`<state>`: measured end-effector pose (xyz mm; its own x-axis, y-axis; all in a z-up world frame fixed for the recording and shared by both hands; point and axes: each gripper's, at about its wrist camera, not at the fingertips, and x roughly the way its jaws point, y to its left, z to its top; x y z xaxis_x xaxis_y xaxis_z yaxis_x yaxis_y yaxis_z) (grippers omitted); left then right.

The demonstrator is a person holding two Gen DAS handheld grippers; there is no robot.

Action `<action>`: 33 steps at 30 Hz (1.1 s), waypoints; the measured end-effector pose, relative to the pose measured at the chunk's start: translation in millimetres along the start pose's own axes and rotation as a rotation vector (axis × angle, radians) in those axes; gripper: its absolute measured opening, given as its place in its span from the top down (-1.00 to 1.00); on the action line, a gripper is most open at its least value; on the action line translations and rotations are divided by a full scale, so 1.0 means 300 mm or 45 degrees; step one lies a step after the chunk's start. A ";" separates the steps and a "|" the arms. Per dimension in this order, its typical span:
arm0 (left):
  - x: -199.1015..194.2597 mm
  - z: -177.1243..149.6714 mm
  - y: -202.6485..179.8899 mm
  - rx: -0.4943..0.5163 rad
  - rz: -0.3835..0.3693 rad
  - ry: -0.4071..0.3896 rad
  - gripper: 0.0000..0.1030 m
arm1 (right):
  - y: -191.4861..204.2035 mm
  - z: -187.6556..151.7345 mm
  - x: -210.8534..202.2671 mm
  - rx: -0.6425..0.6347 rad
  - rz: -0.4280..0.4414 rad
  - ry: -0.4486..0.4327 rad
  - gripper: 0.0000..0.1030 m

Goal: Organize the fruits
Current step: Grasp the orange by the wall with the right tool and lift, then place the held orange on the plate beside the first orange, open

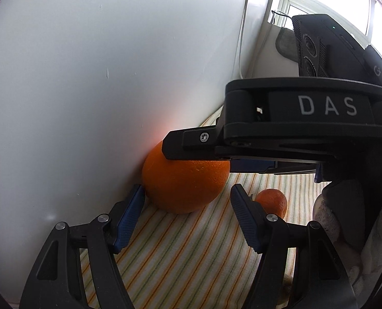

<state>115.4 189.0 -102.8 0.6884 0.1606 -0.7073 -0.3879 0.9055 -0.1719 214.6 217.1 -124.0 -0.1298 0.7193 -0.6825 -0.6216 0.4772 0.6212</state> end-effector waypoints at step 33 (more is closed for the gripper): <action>-0.379 -0.142 -0.181 0.193 -0.216 -0.132 -0.30 | 0.146 -0.386 -0.524 0.045 -0.149 -0.241 -0.41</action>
<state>32.2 104.9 -42.2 0.7982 0.0335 -0.6015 -0.1701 0.9703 -0.1717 118.2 66.3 -34.1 0.0913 0.7384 -0.6682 -0.5962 0.5780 0.5572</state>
